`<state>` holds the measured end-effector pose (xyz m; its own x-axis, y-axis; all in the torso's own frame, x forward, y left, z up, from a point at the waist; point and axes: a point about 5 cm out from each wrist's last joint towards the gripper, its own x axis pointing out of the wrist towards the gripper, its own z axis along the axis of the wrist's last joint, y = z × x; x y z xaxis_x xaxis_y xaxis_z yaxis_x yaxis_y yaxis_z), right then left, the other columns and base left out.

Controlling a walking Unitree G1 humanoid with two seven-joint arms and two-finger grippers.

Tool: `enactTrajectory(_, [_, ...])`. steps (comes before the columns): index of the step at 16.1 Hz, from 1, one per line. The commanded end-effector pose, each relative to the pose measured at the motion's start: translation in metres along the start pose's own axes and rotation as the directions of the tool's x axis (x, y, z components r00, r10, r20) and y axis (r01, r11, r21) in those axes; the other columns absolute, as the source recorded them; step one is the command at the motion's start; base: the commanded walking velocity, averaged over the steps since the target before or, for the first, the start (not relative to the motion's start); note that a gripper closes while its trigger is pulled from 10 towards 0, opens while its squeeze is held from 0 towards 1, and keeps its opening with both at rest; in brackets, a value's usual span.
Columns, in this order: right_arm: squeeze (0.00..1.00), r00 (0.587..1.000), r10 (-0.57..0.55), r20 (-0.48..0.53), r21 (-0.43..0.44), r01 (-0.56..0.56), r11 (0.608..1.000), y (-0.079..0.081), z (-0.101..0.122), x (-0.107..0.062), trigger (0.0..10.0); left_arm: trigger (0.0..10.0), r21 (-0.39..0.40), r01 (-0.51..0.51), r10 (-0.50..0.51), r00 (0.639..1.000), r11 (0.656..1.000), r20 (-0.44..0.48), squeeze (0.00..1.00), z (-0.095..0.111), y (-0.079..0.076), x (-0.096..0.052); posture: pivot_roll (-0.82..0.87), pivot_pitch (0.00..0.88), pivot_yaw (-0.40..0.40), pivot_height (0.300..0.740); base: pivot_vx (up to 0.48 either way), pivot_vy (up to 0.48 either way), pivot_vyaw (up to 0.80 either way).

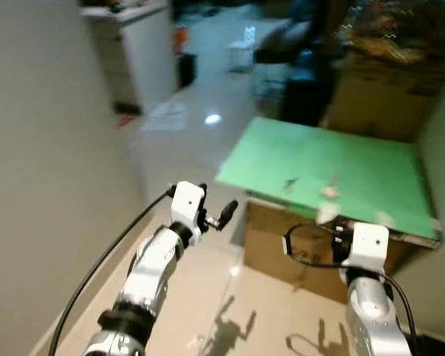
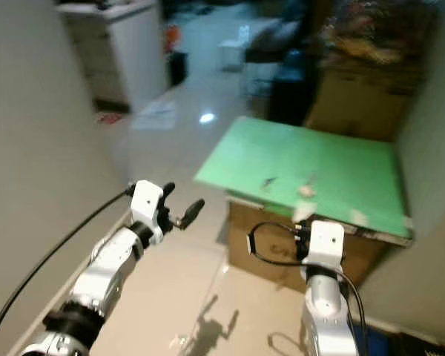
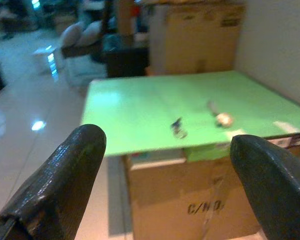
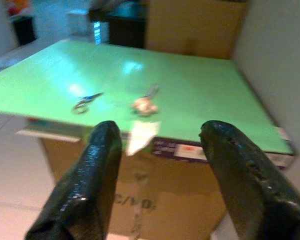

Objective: Hang keys on a hook

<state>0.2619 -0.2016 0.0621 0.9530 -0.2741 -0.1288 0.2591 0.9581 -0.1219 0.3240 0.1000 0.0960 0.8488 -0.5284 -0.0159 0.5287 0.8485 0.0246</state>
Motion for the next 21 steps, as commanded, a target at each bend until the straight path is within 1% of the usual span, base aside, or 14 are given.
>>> enactTrajectory(1, [1.00,1.000,-0.023,-0.007,-0.012,0.023,1.000,-0.0055,-0.0014,0.0000,10.0,10.0,0.010,0.012,-0.012,1.000,1.000,0.018,0.00,0.0048,-0.0012,0.0029,-0.24,0.000,0.047,0.736,0.480,0.000,-0.76])
enactTrajectory(4, [1.00,1.000,-0.021,0.001,-0.033,0.021,0.999,-0.0062,-0.0005,0.0001,10.0,10.0,0.009,0.016,-0.016,1.000,1.000,0.023,0.00,0.0057,-0.0024,0.0041,-0.25,0.000,0.046,0.736,0.480,0.000,-0.77])
enactTrajectory(6, [1.00,0.999,-0.039,-0.005,-0.045,0.039,0.998,-0.0079,-0.0016,-0.0002,10.0,10.0,0.003,0.015,-0.015,1.000,1.000,0.025,0.00,0.0055,-0.0027,0.0044,-0.25,0.000,0.047,0.736,0.480,0.000,0.00])
enactTrajectory(7, [0.70,0.999,-0.036,-0.013,-0.039,0.035,0.999,-0.0079,-0.0026,0.0001,10.0,10.0,0.001,0.012,-0.012,1.000,1.000,0.026,0.00,0.0054,-0.0025,0.0045,-0.25,0.000,0.048,0.736,0.480,0.000,0.00])
enactTrajectory(8, [0.00,0.999,-0.031,-0.012,-0.043,0.030,0.999,-0.0078,-0.0025,0.0002,10.0,10.0,-0.003,0.008,-0.008,1.000,1.000,0.025,0.00,0.0052,-0.0023,0.0045,-0.25,0.000,0.048,0.736,0.480,0.000,0.00])
enactTrajectory(9, [0.00,1.000,-0.028,-0.007,-0.050,0.028,0.998,-0.0083,-0.0019,0.0001,10.0,10.0,-0.028,-0.016,0.016,1.000,0.999,0.024,0.00,0.0050,-0.0007,0.0052,-0.25,0.000,0.048,0.736,0.480,0.000,0.00])
enactTrajectory(11, [0.00,1.000,-0.003,-0.007,-0.054,0.003,0.999,-0.0059,-0.0018,-0.0004,10.0,10.0,-0.039,-0.028,0.029,0.999,0.999,0.023,0.00,0.0049,0.0002,0.0054,-0.25,0.000,0.051,0.736,0.480,0.000,0.00])
enactTrajectory(19, [0.00,1.000,0.024,-0.014,-0.054,-0.024,0.998,-0.0028,-0.0038,-0.0002,10.0,10.0,-0.034,-0.032,0.033,0.999,0.999,0.042,0.00,0.0085,0.0009,0.0066,-0.25,0.000,0.051,0.736,0.480,0.000,0.54])
enactTrajectory(21, [0.00,0.999,0.008,-0.037,-0.031,-0.009,0.999,-0.0030,-0.0070,0.0001,10.0,10.0,0.014,-0.029,0.028,0.999,0.999,0.035,0.00,0.0092,-0.0027,0.0080,-0.24,0.000,0.051,0.736,0.000,0.000,0.00])
